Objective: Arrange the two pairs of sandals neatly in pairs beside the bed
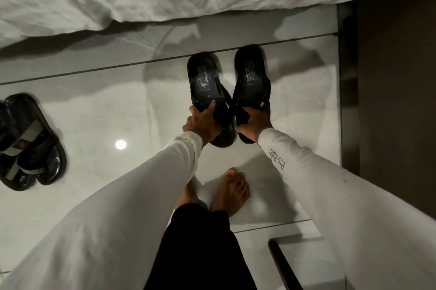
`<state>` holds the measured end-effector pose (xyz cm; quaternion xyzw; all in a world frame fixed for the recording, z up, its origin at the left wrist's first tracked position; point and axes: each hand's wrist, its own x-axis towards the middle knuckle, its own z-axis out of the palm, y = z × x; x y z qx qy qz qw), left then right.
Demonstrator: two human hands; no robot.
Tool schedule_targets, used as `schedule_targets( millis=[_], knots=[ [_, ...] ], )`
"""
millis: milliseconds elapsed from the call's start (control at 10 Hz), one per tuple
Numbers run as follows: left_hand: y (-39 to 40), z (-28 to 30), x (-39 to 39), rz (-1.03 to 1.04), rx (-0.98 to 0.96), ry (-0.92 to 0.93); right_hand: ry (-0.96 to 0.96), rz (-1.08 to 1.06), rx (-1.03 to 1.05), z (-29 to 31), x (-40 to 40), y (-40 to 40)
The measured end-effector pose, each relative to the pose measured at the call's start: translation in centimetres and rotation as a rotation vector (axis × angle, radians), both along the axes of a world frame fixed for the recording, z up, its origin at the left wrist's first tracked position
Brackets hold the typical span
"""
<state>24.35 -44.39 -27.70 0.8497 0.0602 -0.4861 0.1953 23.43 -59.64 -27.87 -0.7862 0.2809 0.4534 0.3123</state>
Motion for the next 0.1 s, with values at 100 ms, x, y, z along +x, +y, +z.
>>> schedule_targets(
  millis=[100],
  knots=[
    [0.30,2.91,-1.09,-0.053,0.070,-0.047,-0.003,0.040,-0.017,2.10,-0.54,0.42]
  ],
)
